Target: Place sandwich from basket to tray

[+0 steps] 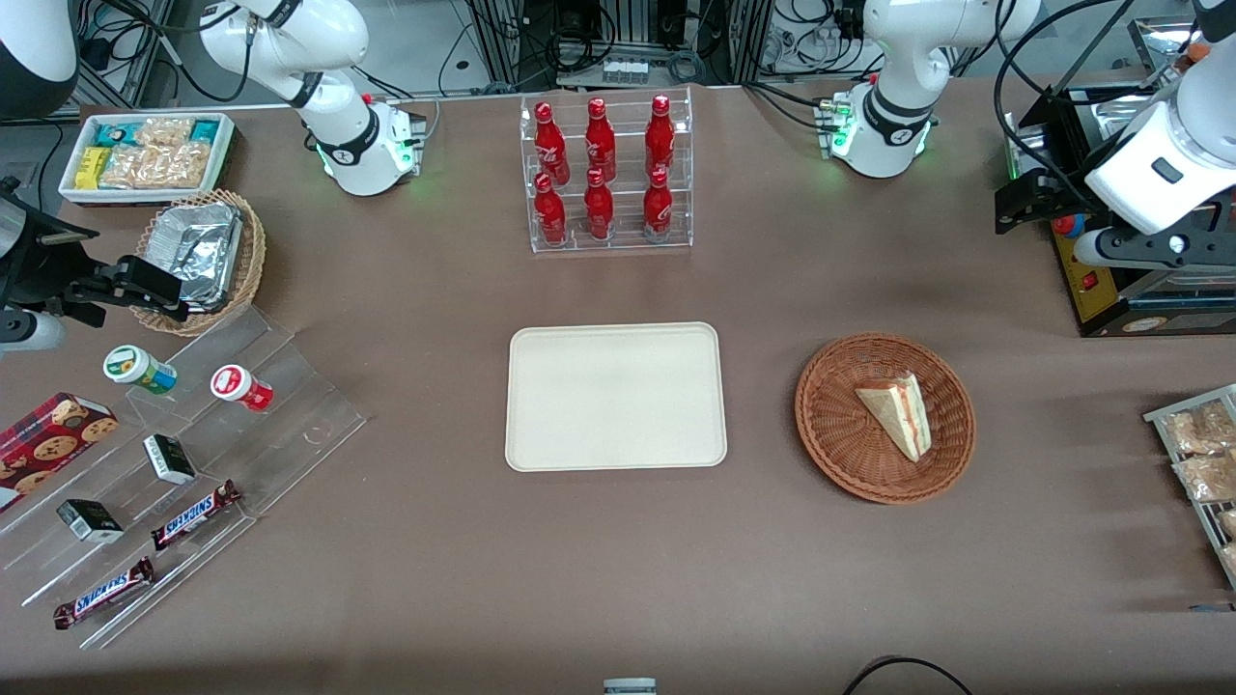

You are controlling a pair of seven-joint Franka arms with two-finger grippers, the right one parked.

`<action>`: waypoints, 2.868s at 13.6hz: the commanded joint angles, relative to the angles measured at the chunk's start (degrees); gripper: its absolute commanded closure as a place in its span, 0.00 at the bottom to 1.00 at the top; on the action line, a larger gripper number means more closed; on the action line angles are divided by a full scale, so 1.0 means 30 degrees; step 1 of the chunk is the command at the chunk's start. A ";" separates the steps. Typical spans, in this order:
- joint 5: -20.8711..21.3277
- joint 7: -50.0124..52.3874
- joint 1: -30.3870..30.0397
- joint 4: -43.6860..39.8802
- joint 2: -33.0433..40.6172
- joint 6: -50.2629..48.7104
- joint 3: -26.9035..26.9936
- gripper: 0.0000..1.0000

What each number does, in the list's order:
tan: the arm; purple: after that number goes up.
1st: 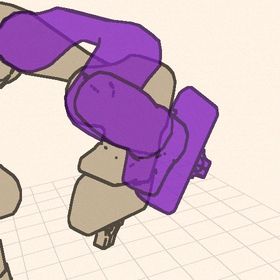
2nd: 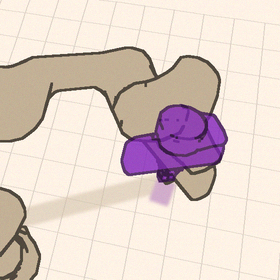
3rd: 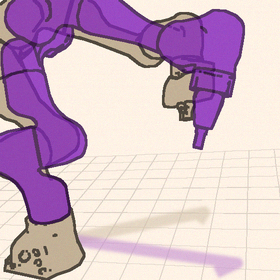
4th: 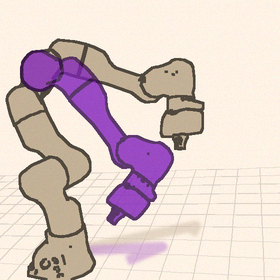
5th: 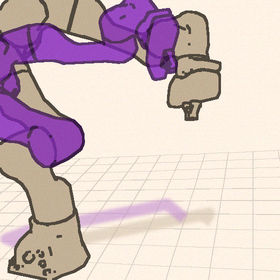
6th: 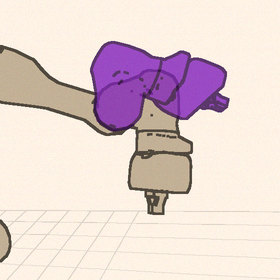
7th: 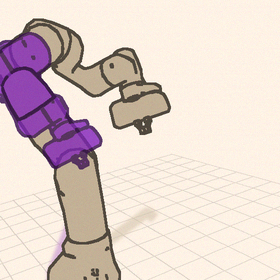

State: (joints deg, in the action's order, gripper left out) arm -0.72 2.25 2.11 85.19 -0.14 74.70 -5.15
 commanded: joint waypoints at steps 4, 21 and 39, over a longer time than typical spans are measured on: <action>0.0385 -0.0104 -0.0118 -0.0008 -0.0097 0.0176 -0.0218 0.00; 0.0913 0.3053 -0.0264 0.9625 0.1864 1.0337 -0.0042 0.00; 0.1000 1.1703 -0.0235 1.2502 -0.3083 1.9302 -0.0921 0.00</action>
State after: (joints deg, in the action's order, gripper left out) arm 1.16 35.83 1.86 122.72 -7.31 129.32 -7.49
